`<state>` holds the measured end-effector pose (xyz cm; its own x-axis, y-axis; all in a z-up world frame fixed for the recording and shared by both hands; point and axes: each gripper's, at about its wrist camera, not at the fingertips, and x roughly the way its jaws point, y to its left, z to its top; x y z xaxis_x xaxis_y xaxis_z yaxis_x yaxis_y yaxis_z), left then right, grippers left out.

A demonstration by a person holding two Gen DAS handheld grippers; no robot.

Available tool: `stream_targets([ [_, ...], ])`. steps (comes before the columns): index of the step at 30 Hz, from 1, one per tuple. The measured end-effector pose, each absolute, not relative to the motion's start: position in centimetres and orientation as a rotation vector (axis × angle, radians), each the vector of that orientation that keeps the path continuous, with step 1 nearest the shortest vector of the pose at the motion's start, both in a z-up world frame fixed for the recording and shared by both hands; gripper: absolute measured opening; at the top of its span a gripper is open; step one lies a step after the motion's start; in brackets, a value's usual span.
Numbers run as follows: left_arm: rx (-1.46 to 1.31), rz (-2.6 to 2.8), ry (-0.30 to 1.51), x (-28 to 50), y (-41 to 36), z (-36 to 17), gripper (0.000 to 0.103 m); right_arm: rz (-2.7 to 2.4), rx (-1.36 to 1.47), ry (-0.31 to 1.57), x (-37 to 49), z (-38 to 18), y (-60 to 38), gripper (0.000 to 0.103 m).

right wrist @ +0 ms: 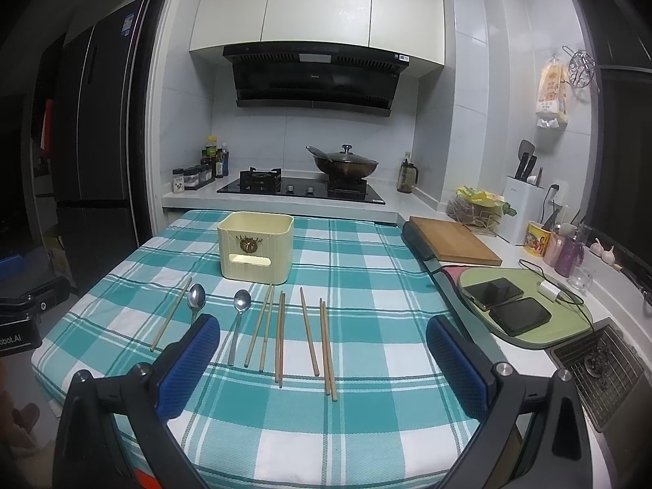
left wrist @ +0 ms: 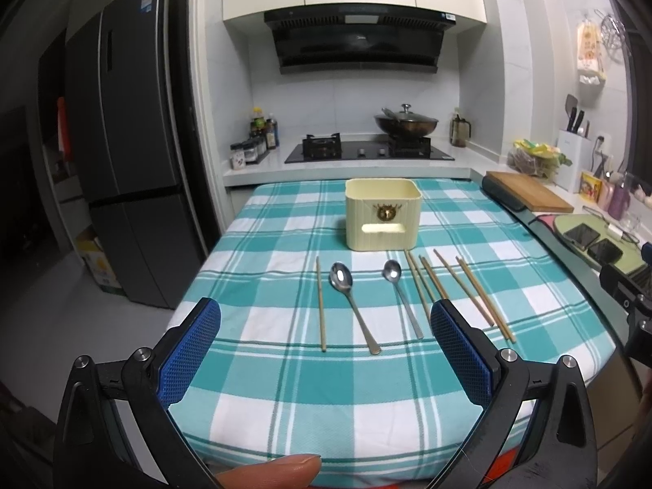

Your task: Organize utensils

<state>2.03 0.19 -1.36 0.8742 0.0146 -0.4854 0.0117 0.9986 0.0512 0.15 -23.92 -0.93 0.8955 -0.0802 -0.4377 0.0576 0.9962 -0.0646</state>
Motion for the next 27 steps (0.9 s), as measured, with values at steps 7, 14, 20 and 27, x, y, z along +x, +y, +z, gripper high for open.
stream_targets([
  [7,0.044,0.000,0.520,2.5,0.4,-1.7,0.103,-0.072,-0.050,0.461,0.2,-1.0,-24.0,0.103],
  [14,0.017,0.007,0.559,3.7,1.1,-2.5,0.103,-0.072,-0.047,0.468,0.5,-1.2,-24.3,0.103],
  [20,-0.016,0.046,0.616,6.3,2.8,-4.4,0.103,-0.079,-0.045,0.507,2.2,-2.4,-25.1,0.103],
  [27,-0.104,-0.007,0.758,10.4,4.8,-8.4,0.103,-0.107,-0.029,0.575,5.1,-4.8,-26.5,0.103],
])
